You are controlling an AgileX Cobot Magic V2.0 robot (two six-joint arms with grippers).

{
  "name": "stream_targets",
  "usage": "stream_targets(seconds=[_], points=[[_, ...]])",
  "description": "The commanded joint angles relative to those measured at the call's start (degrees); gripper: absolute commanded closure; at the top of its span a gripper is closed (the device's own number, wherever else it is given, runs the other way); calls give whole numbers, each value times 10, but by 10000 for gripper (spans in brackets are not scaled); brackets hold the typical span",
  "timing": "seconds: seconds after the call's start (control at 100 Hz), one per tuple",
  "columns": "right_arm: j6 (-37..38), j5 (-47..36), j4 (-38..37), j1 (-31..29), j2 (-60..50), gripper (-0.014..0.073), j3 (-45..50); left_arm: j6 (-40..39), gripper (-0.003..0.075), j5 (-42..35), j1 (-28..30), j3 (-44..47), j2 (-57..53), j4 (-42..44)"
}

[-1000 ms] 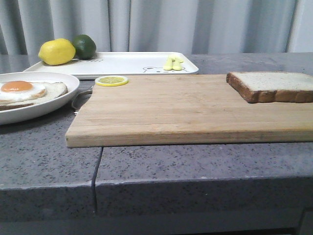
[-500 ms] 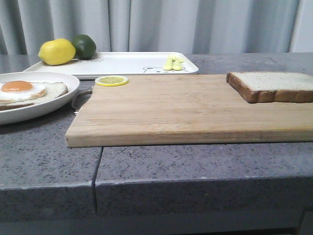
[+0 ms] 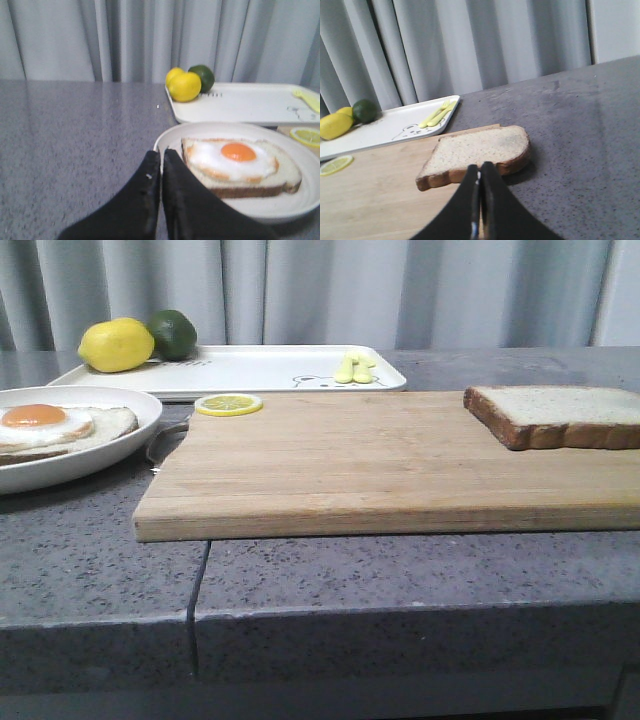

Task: Place bread and move sandwich to tray
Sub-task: 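Move the right gripper above the bread slice on the cutting board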

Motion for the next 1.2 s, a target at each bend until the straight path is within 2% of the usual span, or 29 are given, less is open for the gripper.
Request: stream_targets(seconds=[0.0, 0.14, 0.3, 0.4, 0.73, 0.96, 1.19], points=[[4, -4, 39, -4, -3, 664, -51, -2, 740, -29, 1, -60, -2, -24], [4, 92, 39, -4, 36, 664, -126, -2, 740, 79, 1, -144, 55, -60], [4, 190, 39, -4, 110, 664, -223, -2, 739, 159, 1, -243, 142, -74], [2, 238, 39, -4, 163, 662, -284, -2, 740, 210, 1, -307, 196, -112], [-39, 361, -9, -4, 362, 662, -447, 80, 740, 304, 1, -465, 360, -135], [-39, 380, -30, -4, 461, 662, -470, 81, 739, 315, 1, -479, 439, -135], [-39, 358, -19, -4, 484, 635, -470, 81, 739, 322, 1, -479, 471, -135]])
